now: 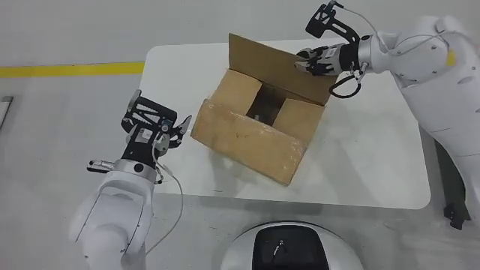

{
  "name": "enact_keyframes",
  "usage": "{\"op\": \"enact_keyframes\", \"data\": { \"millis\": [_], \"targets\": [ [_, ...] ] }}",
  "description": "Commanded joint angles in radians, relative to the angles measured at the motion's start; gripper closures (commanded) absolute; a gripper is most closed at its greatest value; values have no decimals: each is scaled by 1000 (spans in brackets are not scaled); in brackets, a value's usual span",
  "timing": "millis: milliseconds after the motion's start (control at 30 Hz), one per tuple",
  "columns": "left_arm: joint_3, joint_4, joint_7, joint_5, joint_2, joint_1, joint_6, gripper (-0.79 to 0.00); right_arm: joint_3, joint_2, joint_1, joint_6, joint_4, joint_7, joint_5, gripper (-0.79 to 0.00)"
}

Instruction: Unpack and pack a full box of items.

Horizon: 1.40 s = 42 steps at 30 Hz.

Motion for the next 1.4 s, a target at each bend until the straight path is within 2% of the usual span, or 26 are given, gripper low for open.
{"op": "enact_keyframes", "data": {
  "millis": [0, 167, 367, 400, 433, 467, 600, 800, 1033, 1067, 1100, 1133, 1167, 1200, 1367],
  "targets": [
    [3, 3, -1, 1, 1, -3, 0, -785, -1, 1, 3, -4, 10, -5, 0, -342],
    [13, 9, -5, 3, 3, -13, 2, -785, 0, 5, 6, -12, 39, -17, 7, -360],
    [21, 18, -8, 5, 6, -24, 6, -785, -13, 7, 3, -25, 90, -28, 18, -323],
    [22, 19, -8, 5, 6, -26, 7, -785, -16, 7, 1, -25, 97, -30, 23, -299],
    [23, 20, -9, 6, 7, -27, 7, -785, -19, 7, 1, -27, 104, -29, 22, -169],
    [25, 21, -8, 6, 7, -29, 6, -785, -21, 7, 3, -32, 113, -29, 22, 0],
    [32, 24, -9, 7, 9, -35, 4, -785, -30, 8, 16, -62, 141, -21, 34, 0],
    [36, 26, -11, 5, 12, -41, 2, -785, -64, 8, 71, -195, 192, 19, 18, 0],
    [39, 26, -14, 4, 15, -44, 2, -785, -169, 10, 150, -245, 256, -31, -11, 0],
    [40, 27, -14, 2, 16, -45, 3, -785, -177, 10, 159, -251, 263, -37, -3, -151],
    [40, 27, -15, 1, 16, -45, 4, -785, -183, 10, 165, -255, 272, -41, 4, -268],
    [40, 27, -16, 1, 16, -46, 5, -785, -186, 10, 170, -258, 279, -44, 6, -351],
    [41, 27, -16, 1, 17, -46, 7, -785, -186, 10, 175, -259, 282, -53, 3, -711],
    [42, 28, -17, 0, 17, -46, 8, -785, -181, 11, 174, -251, 286, -71, 5, -785],
    [42, 30, -17, -4, 19, -49, 10, -785, -120, 30, 149, -182, 233, -205, -38, -785]
  ]
}}
